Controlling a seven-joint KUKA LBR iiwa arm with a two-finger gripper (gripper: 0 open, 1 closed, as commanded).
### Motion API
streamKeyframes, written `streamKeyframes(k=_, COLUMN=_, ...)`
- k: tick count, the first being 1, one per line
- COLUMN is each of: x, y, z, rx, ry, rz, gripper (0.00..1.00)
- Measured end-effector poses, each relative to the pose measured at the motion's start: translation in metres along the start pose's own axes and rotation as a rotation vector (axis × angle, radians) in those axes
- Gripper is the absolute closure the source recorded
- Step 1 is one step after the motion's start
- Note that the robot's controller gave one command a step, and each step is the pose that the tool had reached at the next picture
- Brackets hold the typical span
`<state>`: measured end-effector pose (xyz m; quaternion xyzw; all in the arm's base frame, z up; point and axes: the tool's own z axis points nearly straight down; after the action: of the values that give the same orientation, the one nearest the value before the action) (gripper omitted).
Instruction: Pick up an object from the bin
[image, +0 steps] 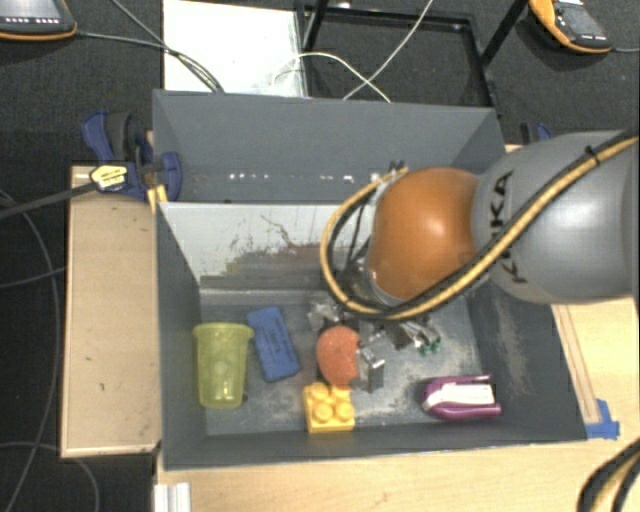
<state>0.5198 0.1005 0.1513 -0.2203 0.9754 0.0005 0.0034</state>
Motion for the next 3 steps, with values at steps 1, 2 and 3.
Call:
streamKeyframes(k=1, x=0.000, y=-0.025, z=0.022, rx=-0.002, ry=0.005, rz=-0.199, gripper=0.00)
streamKeyframes(k=2, x=-0.015, y=-0.028, z=0.083, rx=-0.002, ry=0.003, rz=-0.444, gripper=0.00)
streamKeyframes(k=3, x=-0.008, y=-0.030, z=0.081, rx=-0.005, ry=0.005, rz=-0.620, gripper=1.00)
